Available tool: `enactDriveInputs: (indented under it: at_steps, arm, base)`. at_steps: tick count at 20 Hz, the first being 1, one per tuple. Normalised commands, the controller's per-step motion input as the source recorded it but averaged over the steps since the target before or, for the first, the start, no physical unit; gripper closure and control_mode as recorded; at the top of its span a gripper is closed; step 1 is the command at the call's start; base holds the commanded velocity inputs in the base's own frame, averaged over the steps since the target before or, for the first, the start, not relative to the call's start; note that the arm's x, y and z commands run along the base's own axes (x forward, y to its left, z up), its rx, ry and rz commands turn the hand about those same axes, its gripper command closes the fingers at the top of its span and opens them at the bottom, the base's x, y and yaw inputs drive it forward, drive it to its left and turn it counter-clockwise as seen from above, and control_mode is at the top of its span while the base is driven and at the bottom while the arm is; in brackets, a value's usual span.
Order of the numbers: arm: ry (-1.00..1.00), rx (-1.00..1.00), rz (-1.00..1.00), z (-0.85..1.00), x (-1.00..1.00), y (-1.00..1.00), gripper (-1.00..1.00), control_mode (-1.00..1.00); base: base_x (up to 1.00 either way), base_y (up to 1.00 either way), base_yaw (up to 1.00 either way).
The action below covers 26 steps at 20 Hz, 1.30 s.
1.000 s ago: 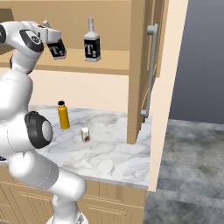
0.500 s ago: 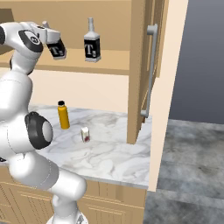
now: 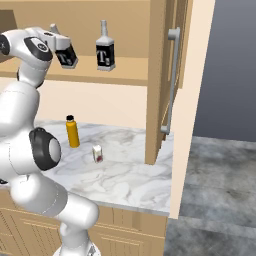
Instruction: Sort all alcoholic drinks to one cabinet, and non-alcoholic drinks to the other.
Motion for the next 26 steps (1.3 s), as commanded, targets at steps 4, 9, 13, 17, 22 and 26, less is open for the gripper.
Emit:
enactDriveInputs:
  at_steps: [4,9,13,17,22,26]
  arm:
    - [0.0,0.0,0.0,0.0,0.18,0.0,-1.0,-1.0]
    - [0.0,0.0,0.0,0.0,0.23,0.0,-1.0,-1.0]
    - [0.0,0.0,0.0,0.0,0.15,0.02,-1.0,-1.0]
    - [0.0,0.0,0.0,0.0,0.09,0.02,-1.0,-1.0]
    - [0.0,0.0,0.0,0.01,0.01,0.01,-1.0,-1.0]
    - [0.0,0.0,0.0,0.02,-0.18,0.01,-1.0,-1.0]
  base:
    - [0.0,0.0,0.0]
    - [0.0,0.0,0.0]
    - [0.0,0.0,0.0]
    - [0.0,0.0,0.0]
    - [0.0,0.0,0.0]
    - [0.0,0.0,0.0]
